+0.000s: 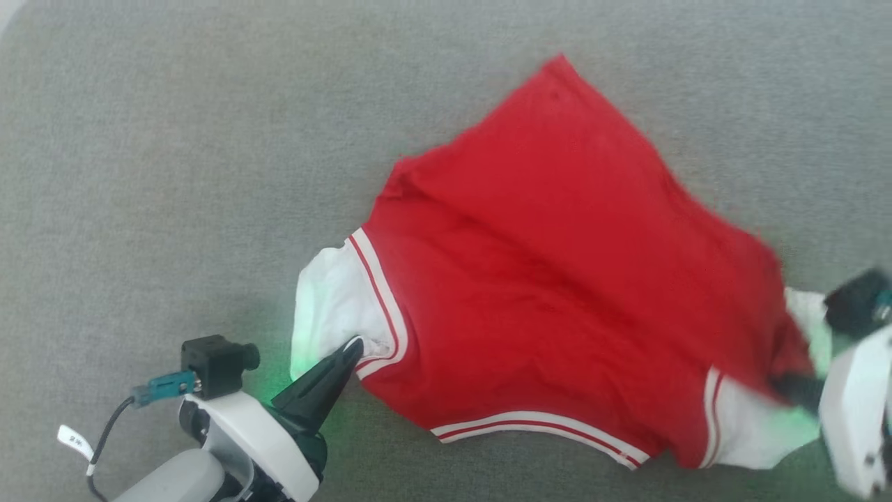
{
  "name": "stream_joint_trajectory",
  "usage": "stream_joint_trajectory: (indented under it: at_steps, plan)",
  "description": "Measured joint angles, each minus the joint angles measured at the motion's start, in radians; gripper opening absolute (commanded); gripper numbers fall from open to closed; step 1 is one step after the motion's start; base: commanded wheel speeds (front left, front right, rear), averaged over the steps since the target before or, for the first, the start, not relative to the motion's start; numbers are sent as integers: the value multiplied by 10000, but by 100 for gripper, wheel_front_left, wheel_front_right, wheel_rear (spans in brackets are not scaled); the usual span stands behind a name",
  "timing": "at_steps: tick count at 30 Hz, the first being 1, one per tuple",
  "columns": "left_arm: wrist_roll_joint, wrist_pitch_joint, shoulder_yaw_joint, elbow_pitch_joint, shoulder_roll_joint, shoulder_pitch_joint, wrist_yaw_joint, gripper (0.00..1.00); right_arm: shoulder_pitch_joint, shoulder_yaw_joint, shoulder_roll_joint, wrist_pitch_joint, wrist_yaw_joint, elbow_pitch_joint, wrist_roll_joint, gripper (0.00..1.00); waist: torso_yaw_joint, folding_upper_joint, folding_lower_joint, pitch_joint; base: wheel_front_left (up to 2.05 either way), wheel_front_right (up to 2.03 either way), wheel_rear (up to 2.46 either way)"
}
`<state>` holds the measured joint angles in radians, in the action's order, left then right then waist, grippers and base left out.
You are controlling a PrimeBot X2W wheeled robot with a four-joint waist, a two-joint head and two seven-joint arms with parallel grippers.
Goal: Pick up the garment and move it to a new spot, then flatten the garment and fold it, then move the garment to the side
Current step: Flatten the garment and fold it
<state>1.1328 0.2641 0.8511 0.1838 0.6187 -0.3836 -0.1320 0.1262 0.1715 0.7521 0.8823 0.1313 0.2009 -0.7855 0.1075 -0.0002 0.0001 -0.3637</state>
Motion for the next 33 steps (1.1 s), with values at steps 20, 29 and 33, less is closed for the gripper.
stream_joint_trajectory:
  at_steps: [20,29,33]
  plan:
    - [-272,0,-708,105,-150,771,0,0,-2347,-1446,-1505,-186,-2,2190,456,100,-231,1,0,366,0,0,0]
    - [-393,0,-564,25,-506,664,0,0,109,-2606,-965,-226,-4,2642,401,100,42,2,0,160,0,0,0]
    - [-433,0,-376,-27,-669,304,0,0,2016,-1662,-909,-203,-2,1818,591,100,261,2,0,-191,0,0,0]
